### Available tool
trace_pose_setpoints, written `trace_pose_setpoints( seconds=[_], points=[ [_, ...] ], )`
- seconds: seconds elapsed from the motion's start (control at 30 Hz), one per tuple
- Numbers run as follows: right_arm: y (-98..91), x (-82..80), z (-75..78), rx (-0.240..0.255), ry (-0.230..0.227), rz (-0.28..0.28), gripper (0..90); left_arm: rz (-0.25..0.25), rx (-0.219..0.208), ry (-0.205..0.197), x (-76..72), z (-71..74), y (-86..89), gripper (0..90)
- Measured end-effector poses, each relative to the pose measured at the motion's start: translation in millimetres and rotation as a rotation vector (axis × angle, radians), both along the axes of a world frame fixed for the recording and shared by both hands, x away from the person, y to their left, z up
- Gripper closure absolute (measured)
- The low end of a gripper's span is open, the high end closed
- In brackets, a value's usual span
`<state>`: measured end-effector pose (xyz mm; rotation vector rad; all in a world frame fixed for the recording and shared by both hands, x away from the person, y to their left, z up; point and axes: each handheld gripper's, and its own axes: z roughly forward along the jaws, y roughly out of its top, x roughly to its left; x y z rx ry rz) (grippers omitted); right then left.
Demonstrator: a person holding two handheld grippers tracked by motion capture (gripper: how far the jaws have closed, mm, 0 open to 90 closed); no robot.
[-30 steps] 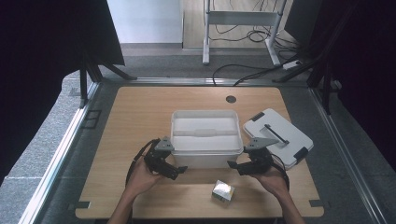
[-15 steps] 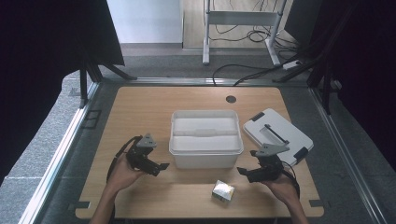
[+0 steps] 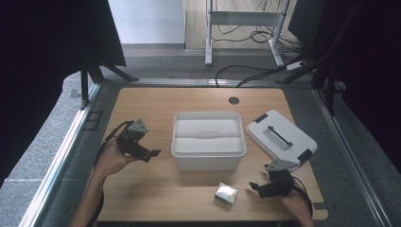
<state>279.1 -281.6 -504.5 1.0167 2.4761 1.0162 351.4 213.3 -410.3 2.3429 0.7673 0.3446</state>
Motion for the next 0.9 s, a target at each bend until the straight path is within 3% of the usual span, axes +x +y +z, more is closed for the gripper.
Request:
trace_pose_setpoints(
  seconds=[0.17,0.37,0.57,0.67,0.9],
  points=[
    [-3.4,-1.4,-9.1,-0.014,-0.004,-0.016,6.6,-0.027,0.021,-0.019,10.4,19.4,-2.5,2.0],
    [-7.1,-1.2,-13.7,0.006,-0.011,-0.021,5.9,-0.110,0.072,-0.036,22.6,47.2,-11.2,4.8],
    [-7.3,-1.1,-13.7,0.003,-0.010,-0.016,5.6,-0.166,0.112,-0.035,33.0,61.2,-20.8,9.6],
    [-7.2,-1.1,-13.7,0.005,-0.010,-0.018,5.6,-0.240,0.141,-0.040,38.0,70.7,-35.4,14.2],
    [-7.2,-1.1,-13.7,0.005,-0.010,-0.019,5.6,-0.314,0.178,-0.046,44.6,76.7,-66.0,15.9]
  ],
)
